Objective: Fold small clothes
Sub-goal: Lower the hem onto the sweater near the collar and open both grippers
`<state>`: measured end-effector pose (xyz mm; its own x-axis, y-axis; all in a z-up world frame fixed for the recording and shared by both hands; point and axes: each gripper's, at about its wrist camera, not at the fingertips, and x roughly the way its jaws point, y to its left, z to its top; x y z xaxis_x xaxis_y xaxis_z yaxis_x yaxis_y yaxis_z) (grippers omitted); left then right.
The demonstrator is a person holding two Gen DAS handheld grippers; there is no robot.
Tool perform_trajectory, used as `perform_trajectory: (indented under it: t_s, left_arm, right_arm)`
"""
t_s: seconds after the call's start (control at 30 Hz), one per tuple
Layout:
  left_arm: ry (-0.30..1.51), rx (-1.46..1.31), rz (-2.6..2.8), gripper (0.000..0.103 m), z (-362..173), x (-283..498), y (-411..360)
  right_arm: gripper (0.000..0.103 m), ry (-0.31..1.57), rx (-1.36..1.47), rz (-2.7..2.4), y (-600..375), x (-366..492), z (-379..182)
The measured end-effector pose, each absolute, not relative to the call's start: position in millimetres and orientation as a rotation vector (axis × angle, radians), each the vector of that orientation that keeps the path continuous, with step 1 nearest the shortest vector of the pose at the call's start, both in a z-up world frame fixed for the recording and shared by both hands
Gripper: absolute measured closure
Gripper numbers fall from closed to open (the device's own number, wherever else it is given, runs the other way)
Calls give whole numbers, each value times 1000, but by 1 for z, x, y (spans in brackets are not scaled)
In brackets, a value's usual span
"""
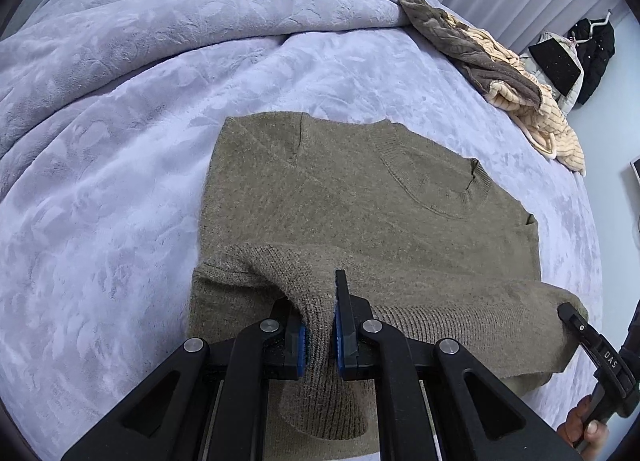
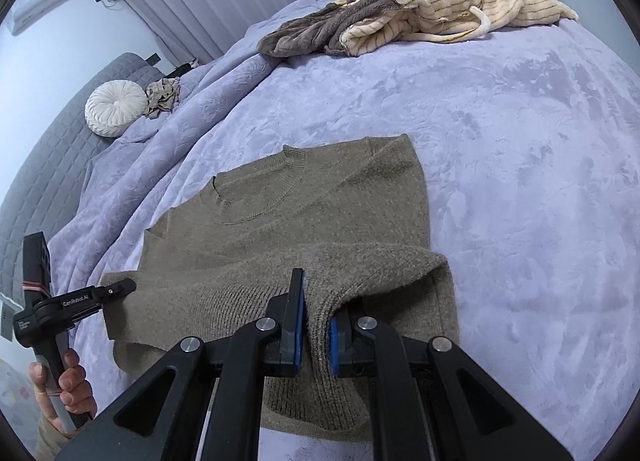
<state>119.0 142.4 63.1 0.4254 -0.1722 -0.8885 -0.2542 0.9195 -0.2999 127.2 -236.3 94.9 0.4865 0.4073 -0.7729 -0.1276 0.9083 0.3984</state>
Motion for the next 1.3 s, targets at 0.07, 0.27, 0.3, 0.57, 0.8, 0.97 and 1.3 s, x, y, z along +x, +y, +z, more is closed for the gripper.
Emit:
perform_trajectory:
  t_s: [0.07, 0.27, 0.3, 0.57, 0.8, 0.97, 1.3]
  left_arm:
    - [1147, -438, 53, 92, 59, 124, 144]
    - [1183, -475, 67, 92, 47, 139, 146]
    - [1186, -476, 68, 92, 46, 141, 146]
    - [1215, -455, 79, 92, 33, 160, 141]
    - [1221, -482, 36, 66, 29, 155, 141]
    - [1188, -472, 16, 31, 40, 139, 134]
    - [1189, -433, -26, 57, 40, 114, 122]
  right_arm:
    - [93, 1023, 309, 329, -236, 132, 91]
    - [93, 1055, 329, 326, -235, 153, 80]
    - [93, 1059, 330, 325, -235, 157, 79]
    - [93, 1091, 319, 317, -232, 178, 67]
    - [88, 1114, 357, 343, -236, 182, 56]
    - [78, 1109, 357, 362, -236, 173, 58]
    - [85, 1139, 315, 416, -223, 153, 51]
